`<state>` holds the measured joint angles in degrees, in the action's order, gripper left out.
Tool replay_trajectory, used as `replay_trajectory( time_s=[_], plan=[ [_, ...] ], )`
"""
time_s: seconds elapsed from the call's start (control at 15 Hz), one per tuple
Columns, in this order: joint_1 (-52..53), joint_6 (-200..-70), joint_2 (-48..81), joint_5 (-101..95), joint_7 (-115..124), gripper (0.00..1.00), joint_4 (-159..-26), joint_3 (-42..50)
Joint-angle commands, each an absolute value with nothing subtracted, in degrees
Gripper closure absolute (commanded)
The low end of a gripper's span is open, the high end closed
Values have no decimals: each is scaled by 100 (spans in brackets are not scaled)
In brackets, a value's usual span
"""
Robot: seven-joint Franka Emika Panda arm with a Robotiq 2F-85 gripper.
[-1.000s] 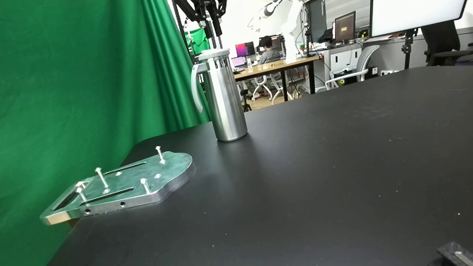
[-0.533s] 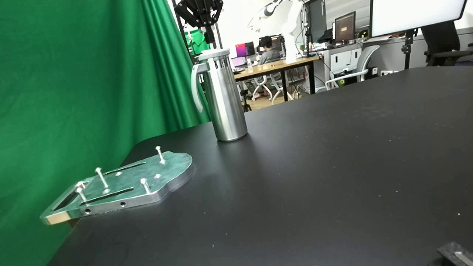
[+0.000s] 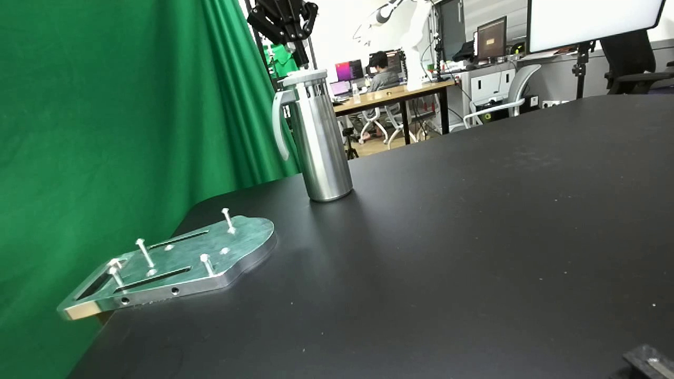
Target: Open the lid at the top of the thermos flask
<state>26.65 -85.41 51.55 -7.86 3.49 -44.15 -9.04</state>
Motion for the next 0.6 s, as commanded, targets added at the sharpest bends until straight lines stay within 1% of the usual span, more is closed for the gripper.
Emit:
replay_trajectory(
  time_s=[0.0,0.53],
  plan=[
    [2688,-8414,5399,-716,424,100,-3967,-927],
    [2701,-8519,5506,-714,395,100,-3812,-963]
  ],
)
